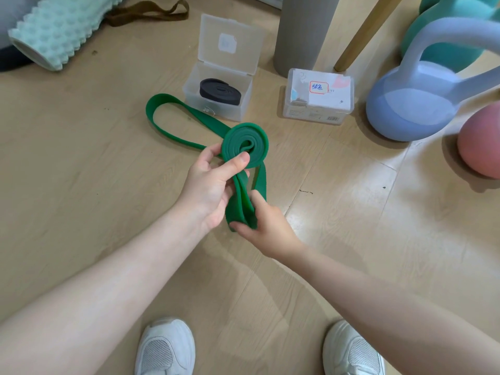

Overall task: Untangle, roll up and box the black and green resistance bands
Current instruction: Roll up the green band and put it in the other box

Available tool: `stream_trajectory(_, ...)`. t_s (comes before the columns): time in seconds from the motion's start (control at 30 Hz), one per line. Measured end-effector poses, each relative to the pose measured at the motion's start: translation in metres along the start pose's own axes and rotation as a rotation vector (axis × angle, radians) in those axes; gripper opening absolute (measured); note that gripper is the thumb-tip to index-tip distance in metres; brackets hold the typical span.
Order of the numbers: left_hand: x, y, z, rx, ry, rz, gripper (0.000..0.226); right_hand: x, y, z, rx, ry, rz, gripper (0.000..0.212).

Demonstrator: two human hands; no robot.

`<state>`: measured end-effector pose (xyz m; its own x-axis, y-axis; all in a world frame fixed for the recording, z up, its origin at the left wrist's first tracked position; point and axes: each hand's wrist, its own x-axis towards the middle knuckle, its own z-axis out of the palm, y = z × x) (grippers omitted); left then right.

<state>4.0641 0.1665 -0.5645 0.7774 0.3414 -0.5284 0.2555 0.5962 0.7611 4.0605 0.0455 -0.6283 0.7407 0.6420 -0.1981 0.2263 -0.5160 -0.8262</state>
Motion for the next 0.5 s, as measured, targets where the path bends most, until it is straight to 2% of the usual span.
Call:
stream_trajectory(0.07,0.002,0.004,-0.002,0.003,0.007,0.030,0.027,0.003,0.000,-0.002,-0.028,0.041,-0.016,0.022)
stream_trajectory(0.27,0.002,0.003,-0.013,0.057,0.026,-0.007,0.032,0.008,0.011,-0.017,-0.274,-0.002,-0.079,0.041)
stream_trajectory(0.33,0.001,0.001,-0.016,0.103,0.011,-0.015,0.034,0.010,0.013,-0.017,-0.324,-0.012,-0.089,0.034)
stream_trajectory(0.5,0.003,0.001,-0.022,0.149,0.029,-0.010,0.031,0.011,0.019,-0.020,-0.056,-0.157,-0.002,0.018)
